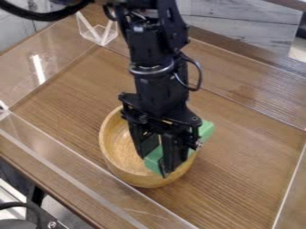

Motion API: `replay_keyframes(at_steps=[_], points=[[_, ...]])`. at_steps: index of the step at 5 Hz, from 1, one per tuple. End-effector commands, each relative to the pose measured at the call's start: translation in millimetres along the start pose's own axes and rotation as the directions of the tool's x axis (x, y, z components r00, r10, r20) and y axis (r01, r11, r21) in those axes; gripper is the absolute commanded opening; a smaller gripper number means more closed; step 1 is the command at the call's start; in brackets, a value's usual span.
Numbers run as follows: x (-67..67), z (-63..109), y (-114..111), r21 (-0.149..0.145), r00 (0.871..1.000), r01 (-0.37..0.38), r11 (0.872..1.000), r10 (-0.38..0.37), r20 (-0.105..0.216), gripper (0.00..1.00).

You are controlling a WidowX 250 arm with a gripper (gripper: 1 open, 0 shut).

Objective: Remove the green block from inside the brown bowl and put it on the table

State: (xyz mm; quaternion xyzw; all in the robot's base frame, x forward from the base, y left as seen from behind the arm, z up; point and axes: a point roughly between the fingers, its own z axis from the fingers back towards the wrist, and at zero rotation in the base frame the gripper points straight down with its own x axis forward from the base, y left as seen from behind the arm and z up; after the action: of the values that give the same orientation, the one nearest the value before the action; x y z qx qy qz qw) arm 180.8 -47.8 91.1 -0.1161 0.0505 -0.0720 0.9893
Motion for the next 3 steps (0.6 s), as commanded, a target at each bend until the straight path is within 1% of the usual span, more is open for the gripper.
replay_keyframes(at_steps=[1, 3], points=[[4.6, 9.1, -1, -0.003, 0.999, 0.012, 1.0, -0.011, 0.053, 0.0], [9.9, 9.4, -16, -0.023, 0.999, 0.017, 1.0, -0.016, 0.052, 0.0]])
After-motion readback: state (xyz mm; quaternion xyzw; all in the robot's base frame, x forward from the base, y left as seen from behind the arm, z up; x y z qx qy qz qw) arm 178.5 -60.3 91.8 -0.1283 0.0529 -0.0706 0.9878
